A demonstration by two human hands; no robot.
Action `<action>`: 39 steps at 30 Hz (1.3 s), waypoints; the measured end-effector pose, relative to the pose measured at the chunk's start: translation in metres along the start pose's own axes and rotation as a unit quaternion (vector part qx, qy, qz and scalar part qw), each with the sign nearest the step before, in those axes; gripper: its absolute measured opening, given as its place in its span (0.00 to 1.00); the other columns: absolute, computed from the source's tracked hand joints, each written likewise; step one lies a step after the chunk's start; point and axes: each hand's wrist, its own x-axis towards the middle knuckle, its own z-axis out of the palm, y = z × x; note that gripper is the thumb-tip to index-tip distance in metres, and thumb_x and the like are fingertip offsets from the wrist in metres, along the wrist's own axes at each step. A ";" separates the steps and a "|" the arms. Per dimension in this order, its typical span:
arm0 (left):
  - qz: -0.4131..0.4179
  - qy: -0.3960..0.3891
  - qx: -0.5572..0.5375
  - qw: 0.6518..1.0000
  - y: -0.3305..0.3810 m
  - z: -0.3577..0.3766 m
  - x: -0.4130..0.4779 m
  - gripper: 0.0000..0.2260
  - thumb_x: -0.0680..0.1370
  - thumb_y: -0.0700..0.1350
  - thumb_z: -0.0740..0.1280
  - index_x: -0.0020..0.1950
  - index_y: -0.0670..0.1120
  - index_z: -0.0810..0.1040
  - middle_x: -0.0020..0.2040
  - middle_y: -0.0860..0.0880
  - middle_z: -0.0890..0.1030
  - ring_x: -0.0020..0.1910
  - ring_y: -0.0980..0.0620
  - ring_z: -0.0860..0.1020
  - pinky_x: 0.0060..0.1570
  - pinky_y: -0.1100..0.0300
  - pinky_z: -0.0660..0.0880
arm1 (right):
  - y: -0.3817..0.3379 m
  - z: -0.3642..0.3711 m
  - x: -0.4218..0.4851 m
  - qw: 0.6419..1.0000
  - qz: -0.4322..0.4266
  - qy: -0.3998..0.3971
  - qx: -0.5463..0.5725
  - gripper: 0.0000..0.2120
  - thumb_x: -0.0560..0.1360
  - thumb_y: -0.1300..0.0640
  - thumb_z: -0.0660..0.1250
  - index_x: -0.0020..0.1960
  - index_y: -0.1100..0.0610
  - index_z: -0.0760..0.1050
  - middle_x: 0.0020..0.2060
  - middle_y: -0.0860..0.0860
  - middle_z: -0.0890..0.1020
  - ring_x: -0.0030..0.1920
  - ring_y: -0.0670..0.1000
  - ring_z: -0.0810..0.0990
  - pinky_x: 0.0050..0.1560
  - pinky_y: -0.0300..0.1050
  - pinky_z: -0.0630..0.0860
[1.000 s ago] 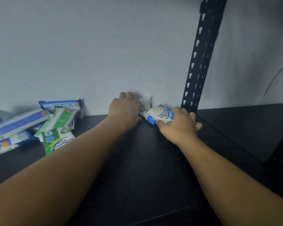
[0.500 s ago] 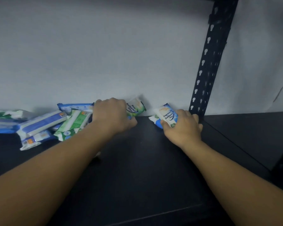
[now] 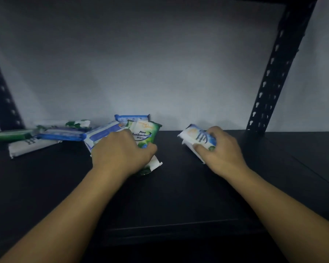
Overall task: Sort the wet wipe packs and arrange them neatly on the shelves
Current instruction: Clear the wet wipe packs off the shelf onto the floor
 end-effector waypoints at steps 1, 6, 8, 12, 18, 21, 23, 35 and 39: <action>-0.005 -0.004 0.029 1.000 0.000 -0.001 -0.003 0.23 0.73 0.69 0.62 0.47 0.48 0.72 0.38 0.51 0.69 0.42 0.47 0.72 0.33 0.57 0.63 | -0.003 0.000 0.002 0.999 0.024 0.021 -0.022 0.15 0.71 0.43 0.72 0.50 0.50 0.72 0.45 0.46 0.78 0.44 0.50 0.77 0.39 0.47 0.75; -0.004 -0.052 0.142 0.988 0.010 0.005 -0.007 0.23 0.76 0.67 0.57 0.49 0.47 0.73 0.37 0.49 0.68 0.41 0.47 0.72 0.38 0.57 0.66 | -0.019 0.013 0.011 0.969 0.157 -0.097 -0.164 0.35 0.64 0.33 0.67 0.63 0.53 0.68 0.60 0.52 0.74 0.62 0.58 0.72 0.56 0.56 0.76; -0.005 -0.081 0.136 0.987 0.015 0.007 -0.003 0.27 0.77 0.69 0.55 0.55 0.47 0.76 0.39 0.49 0.70 0.43 0.46 0.73 0.39 0.56 0.65 | -0.024 0.013 0.012 0.954 0.184 -0.145 -0.188 0.48 0.61 0.28 0.71 0.72 0.53 0.62 0.68 0.54 0.68 0.70 0.60 0.64 0.62 0.60 0.72; -0.028 -0.157 0.139 0.977 0.021 0.010 0.005 0.43 0.69 0.81 0.53 0.64 0.47 0.76 0.59 0.46 0.78 0.55 0.44 0.76 0.45 0.52 0.66 | -0.022 0.004 0.021 0.933 0.226 -0.197 -0.198 0.50 0.62 0.35 0.76 0.75 0.52 0.59 0.70 0.55 0.67 0.72 0.60 0.63 0.65 0.61 0.67; 0.001 -0.170 0.072 0.983 0.018 0.001 0.002 0.29 0.69 0.69 0.68 0.58 0.49 0.76 0.50 0.49 0.73 0.56 0.44 0.76 0.48 0.53 0.67 | -0.035 -0.028 0.003 0.935 0.195 -0.197 -0.222 0.24 0.60 0.41 0.74 0.49 0.52 0.73 0.45 0.49 0.77 0.47 0.55 0.76 0.52 0.52 0.64; 0.035 -0.141 0.039 0.989 0.015 -0.012 -0.027 0.24 0.68 0.64 0.71 0.52 0.47 0.75 0.48 0.48 0.76 0.48 0.44 0.74 0.44 0.54 0.68 | -0.046 -0.050 -0.035 0.946 0.180 -0.170 -0.210 0.23 0.57 0.40 0.74 0.45 0.52 0.74 0.43 0.48 0.79 0.43 0.53 0.77 0.51 0.50 0.71; 0.057 -0.126 -0.003 0.990 0.014 -0.023 -0.059 0.23 0.68 0.63 0.71 0.48 0.45 0.74 0.47 0.47 0.77 0.45 0.44 0.73 0.43 0.55 0.69 | -0.050 -0.065 -0.073 0.960 0.164 -0.151 -0.168 0.19 0.59 0.43 0.73 0.42 0.52 0.75 0.40 0.48 0.80 0.42 0.52 0.79 0.46 0.48 0.76; 0.028 -0.294 -0.234 0.926 -0.052 -0.005 -0.279 0.13 0.66 0.55 0.75 0.45 0.53 0.77 0.39 0.56 0.81 0.38 0.58 0.79 0.39 0.60 0.76 | -0.029 -0.070 -0.315 0.926 0.305 -0.204 0.092 0.12 0.62 0.46 0.77 0.39 0.53 0.82 0.32 0.49 0.84 0.36 0.52 0.84 0.38 0.50 0.78; -0.081 -0.349 -0.171 0.918 -0.095 0.091 -0.338 0.22 0.62 0.60 0.72 0.50 0.51 0.77 0.45 0.52 0.82 0.47 0.47 0.81 0.48 0.55 0.78 | -0.006 -0.009 -0.377 0.851 0.401 -0.327 0.086 0.10 0.64 0.47 0.77 0.40 0.53 0.84 0.35 0.51 0.86 0.36 0.49 0.83 0.36 0.42 0.75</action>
